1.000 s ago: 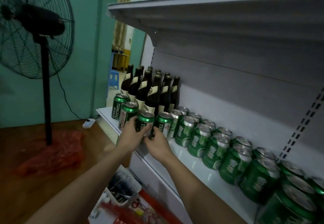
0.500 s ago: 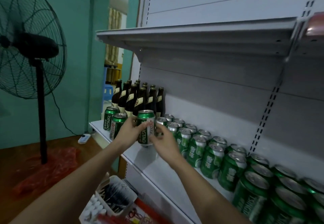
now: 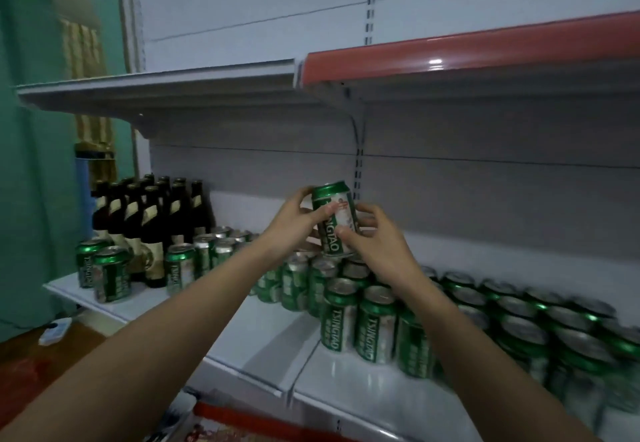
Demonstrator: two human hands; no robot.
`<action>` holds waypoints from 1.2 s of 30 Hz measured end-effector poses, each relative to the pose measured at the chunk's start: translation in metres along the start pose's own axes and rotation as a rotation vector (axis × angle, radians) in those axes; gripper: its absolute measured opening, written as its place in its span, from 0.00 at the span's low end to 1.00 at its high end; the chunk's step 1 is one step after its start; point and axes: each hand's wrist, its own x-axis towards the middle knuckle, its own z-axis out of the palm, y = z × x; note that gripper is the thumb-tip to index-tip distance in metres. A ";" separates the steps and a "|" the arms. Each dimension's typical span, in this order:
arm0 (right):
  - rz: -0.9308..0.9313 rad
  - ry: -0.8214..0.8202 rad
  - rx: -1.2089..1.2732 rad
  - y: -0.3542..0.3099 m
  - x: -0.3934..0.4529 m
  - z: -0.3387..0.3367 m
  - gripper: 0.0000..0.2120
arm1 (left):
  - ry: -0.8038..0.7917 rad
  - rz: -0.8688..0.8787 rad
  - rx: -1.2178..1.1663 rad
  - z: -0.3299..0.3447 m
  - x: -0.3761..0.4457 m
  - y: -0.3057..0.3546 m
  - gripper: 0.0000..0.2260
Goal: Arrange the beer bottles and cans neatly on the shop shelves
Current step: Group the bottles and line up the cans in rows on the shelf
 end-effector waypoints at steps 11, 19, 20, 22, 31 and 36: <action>0.111 0.430 -0.227 0.023 -0.113 -0.211 0.20 | -0.500 0.144 -0.024 0.231 -0.010 0.046 0.28; 0.239 0.587 -0.291 0.038 -0.185 -0.281 0.22 | -0.677 0.263 0.079 0.339 -0.042 0.055 0.29; 0.259 0.578 -0.280 0.043 -0.191 -0.284 0.22 | -0.696 0.274 0.121 0.345 -0.044 0.052 0.28; 0.305 0.553 -0.256 0.054 -0.202 -0.287 0.22 | -0.736 0.273 0.202 0.356 -0.049 0.044 0.27; 0.529 0.466 -0.337 0.114 -0.214 -0.267 0.21 | -0.686 0.384 0.791 0.366 -0.067 -0.006 0.30; 0.598 0.379 -0.347 0.119 -0.213 -0.269 0.23 | -0.677 0.440 0.930 0.366 -0.070 -0.014 0.35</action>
